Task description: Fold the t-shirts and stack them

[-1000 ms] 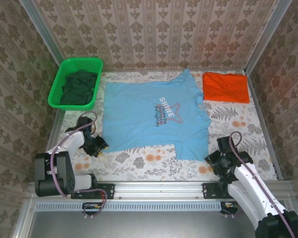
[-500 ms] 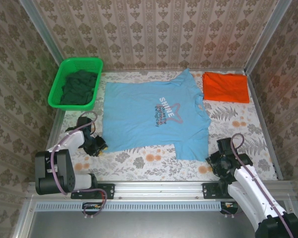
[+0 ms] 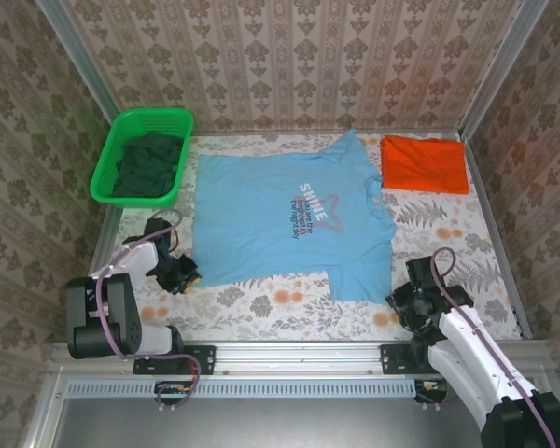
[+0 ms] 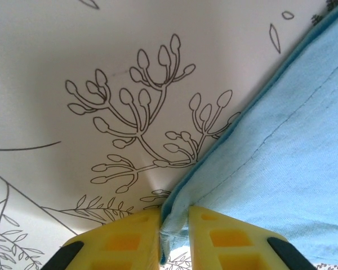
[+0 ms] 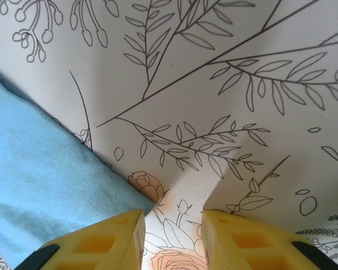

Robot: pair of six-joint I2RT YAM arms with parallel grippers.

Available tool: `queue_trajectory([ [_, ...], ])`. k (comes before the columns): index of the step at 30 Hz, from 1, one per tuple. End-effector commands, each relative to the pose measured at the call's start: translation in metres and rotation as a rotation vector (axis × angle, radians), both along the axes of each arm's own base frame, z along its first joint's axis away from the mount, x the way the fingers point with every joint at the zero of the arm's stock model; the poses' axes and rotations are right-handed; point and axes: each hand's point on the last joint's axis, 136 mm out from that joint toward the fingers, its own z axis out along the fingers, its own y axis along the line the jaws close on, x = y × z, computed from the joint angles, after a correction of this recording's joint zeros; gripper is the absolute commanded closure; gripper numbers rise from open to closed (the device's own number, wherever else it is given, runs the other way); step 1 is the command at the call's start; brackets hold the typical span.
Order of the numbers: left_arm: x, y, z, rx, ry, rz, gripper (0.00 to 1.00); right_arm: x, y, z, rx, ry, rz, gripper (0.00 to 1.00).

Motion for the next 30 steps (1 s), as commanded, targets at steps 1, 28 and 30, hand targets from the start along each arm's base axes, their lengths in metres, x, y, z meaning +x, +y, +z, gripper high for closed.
queue_trajectory([
  [1,0.009,-0.004,-0.006,-0.019,-0.025,-0.025,0.79,0.043,0.012,0.014,0.041,-0.192,0.043,0.66],
  [28,0.022,-0.004,-0.008,-0.025,-0.016,-0.048,0.82,0.033,0.008,0.012,0.006,-0.098,0.019,0.67],
  [30,0.021,-0.004,-0.007,-0.024,-0.013,-0.053,0.82,0.032,0.009,0.009,0.008,-0.083,0.021,0.66],
])
